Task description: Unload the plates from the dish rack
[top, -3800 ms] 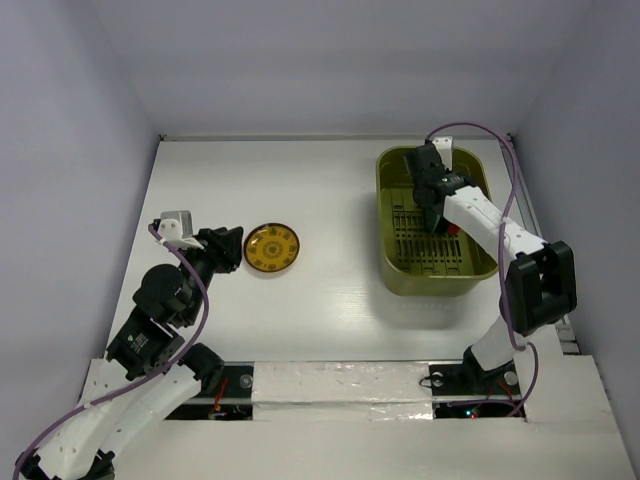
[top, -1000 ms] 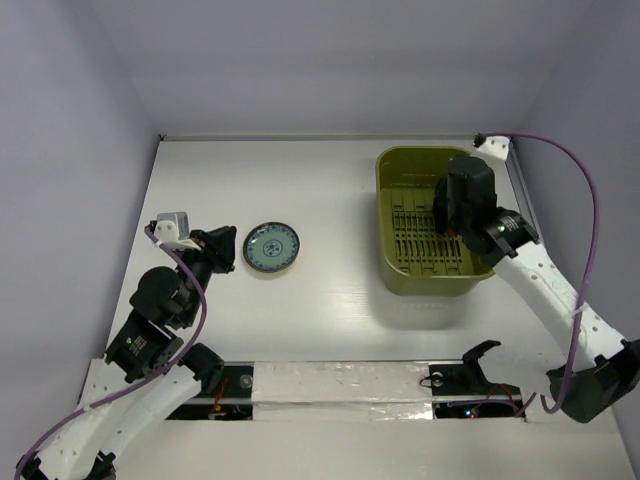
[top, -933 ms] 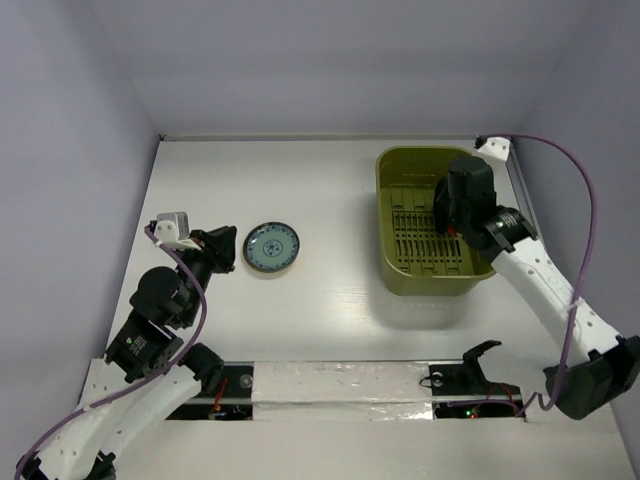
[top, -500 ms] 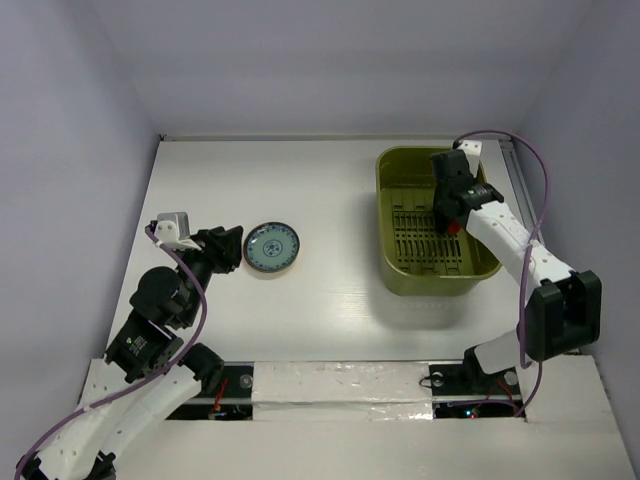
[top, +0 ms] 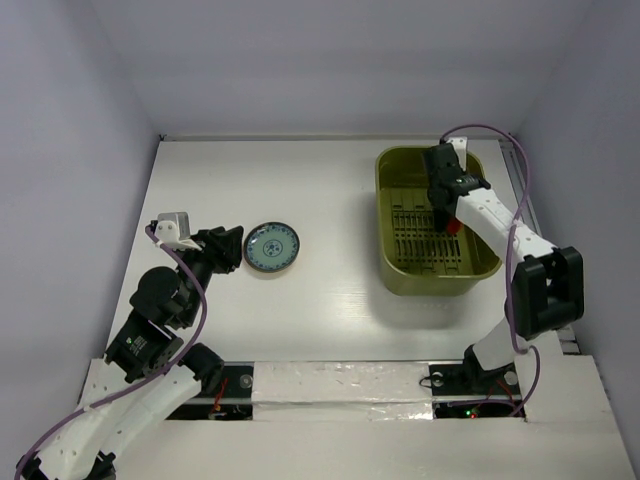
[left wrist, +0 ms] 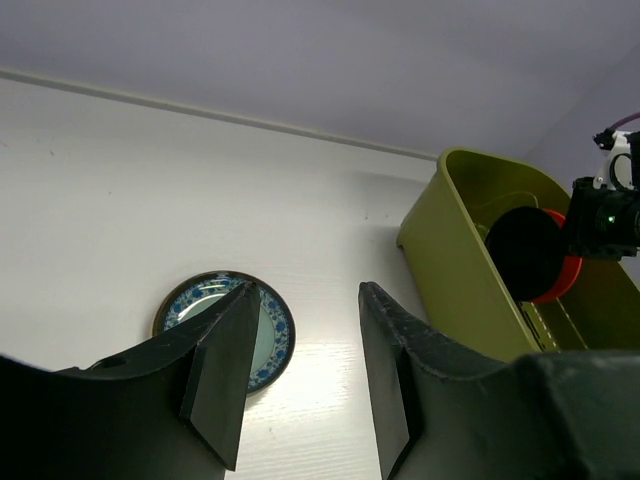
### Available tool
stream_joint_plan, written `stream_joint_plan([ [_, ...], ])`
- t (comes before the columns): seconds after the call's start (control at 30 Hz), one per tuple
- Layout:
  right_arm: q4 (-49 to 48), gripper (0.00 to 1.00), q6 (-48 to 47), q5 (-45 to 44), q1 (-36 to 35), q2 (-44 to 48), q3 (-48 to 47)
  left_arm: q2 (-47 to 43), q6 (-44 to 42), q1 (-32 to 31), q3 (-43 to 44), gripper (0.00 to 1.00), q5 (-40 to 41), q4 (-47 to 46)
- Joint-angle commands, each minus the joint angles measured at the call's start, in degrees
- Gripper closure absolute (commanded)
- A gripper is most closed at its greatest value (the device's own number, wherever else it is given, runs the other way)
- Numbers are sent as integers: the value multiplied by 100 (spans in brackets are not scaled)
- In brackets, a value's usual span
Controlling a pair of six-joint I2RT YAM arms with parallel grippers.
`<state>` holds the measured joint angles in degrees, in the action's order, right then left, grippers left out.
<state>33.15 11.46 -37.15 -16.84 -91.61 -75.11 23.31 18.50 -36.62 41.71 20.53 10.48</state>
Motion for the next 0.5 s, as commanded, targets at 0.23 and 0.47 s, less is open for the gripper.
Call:
stream_joint_plan([
  [0.23,332,93,-337,-187,-99,574,-864,15,-40,23,-23,59,-76,-292],
  [0.47,737,97,-303,-293,-574,1153,-1321,16,-22,23,-32,59,-50,-283],
])
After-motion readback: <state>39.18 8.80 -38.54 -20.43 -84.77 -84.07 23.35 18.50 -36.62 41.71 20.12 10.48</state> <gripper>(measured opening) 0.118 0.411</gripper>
